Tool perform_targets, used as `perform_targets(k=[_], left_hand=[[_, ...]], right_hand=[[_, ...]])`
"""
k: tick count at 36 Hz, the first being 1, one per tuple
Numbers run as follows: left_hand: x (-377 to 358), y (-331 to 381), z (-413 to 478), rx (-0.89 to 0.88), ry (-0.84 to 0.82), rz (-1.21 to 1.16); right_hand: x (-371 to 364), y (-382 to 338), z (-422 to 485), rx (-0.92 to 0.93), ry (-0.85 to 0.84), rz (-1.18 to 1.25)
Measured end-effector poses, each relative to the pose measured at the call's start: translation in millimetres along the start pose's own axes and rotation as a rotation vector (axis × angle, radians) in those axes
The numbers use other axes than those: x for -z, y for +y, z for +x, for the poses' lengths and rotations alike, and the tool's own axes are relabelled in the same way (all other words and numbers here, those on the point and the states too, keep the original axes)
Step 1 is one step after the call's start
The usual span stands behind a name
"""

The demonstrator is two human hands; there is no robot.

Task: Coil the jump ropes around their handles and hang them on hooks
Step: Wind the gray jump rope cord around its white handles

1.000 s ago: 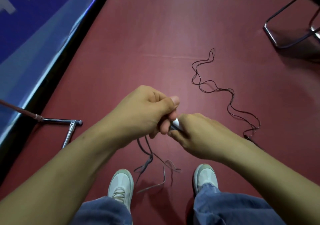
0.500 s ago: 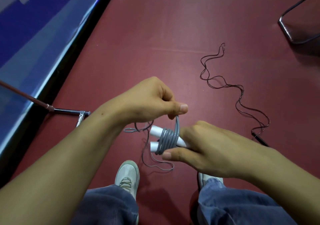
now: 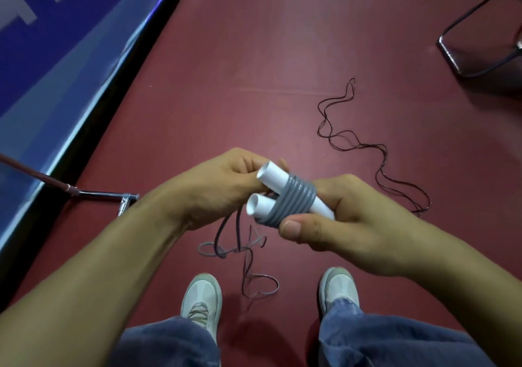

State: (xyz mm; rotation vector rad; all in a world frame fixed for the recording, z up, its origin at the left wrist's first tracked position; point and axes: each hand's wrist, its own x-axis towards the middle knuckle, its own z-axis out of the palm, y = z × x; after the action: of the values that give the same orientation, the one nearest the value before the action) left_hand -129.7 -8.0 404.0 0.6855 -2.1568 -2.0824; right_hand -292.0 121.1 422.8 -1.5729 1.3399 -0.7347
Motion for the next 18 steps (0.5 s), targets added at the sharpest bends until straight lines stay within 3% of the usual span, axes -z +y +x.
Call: perform_targets(k=[6, 10, 15, 18], left_hand=[[-8, 4, 2, -0.078, 0.083, 0.109], [-19, 0, 6, -0.083, 0.263, -0.001], [-24, -2, 9, -0.102, 0.258, -0.221], [-26, -1, 7, -0.169, 0.258, -0.197]], right_hand=[[4, 9, -1, -0.061, 0.082, 0.134], [10, 9, 3, -0.127, 0.204, 0.142], [16, 10, 5, -0.209, 0.306, 0.384], [18, 9, 4, -0.177, 0.295, 0.448]])
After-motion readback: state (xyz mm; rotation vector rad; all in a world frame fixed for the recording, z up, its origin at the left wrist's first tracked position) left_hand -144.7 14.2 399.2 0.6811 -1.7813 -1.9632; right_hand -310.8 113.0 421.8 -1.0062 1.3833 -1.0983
